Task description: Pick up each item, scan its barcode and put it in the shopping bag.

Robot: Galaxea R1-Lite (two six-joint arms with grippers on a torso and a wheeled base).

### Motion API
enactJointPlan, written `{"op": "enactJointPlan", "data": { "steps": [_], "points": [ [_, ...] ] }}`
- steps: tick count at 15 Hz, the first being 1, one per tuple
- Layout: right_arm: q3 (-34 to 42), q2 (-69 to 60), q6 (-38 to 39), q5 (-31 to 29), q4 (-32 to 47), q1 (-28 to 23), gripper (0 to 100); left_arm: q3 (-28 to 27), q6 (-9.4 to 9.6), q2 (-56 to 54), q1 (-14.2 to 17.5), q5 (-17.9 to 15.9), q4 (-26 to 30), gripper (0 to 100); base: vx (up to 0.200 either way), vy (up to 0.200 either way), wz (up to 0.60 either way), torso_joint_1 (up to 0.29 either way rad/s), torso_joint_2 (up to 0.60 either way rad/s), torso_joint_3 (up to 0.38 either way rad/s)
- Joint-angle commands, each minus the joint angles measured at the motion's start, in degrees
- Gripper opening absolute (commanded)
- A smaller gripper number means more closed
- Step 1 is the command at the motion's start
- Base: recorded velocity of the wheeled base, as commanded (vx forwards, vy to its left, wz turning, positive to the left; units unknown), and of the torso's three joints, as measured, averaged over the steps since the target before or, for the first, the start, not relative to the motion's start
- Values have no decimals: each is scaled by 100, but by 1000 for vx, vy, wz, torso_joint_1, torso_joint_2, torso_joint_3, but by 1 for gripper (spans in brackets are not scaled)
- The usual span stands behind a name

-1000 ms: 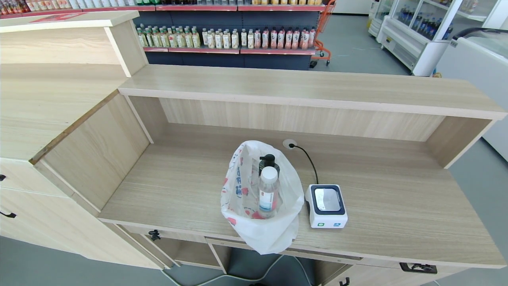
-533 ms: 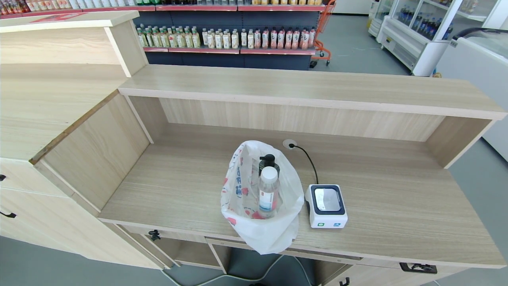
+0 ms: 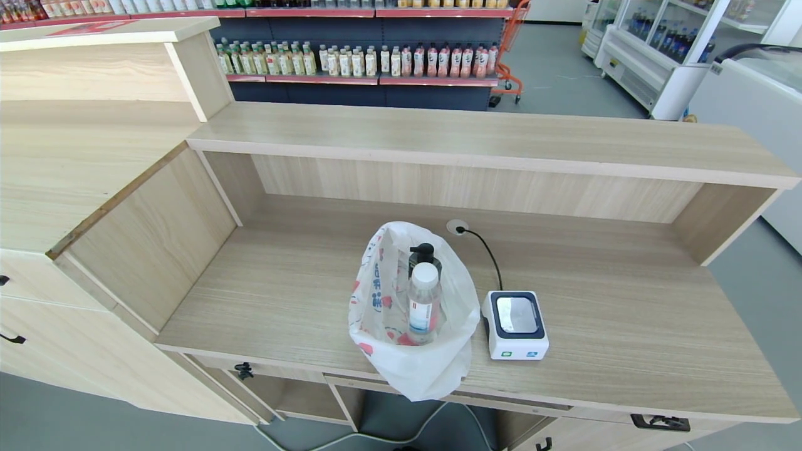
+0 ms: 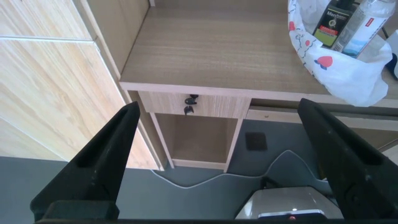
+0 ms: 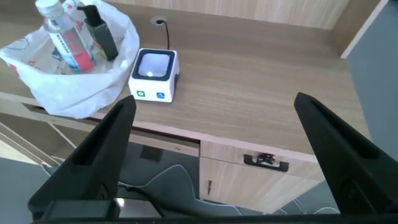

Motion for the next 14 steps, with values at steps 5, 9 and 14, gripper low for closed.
{"op": "enactJointPlan", "data": {
  "steps": [5,9,14],
  "points": [
    [2,27,185,-20,-15,1,100,0,1,-2,0,-8,0,100,0,0,0,0,0,0],
    [2,27,185,-11,-6,1,100,0,1,-2,0,0,0,100,0,0,0,0,0,0],
    [2,27,176,-29,-6,1,100,0,1,-2,0,0,0,100,0,0,0,0,0,0]
  ]
}}
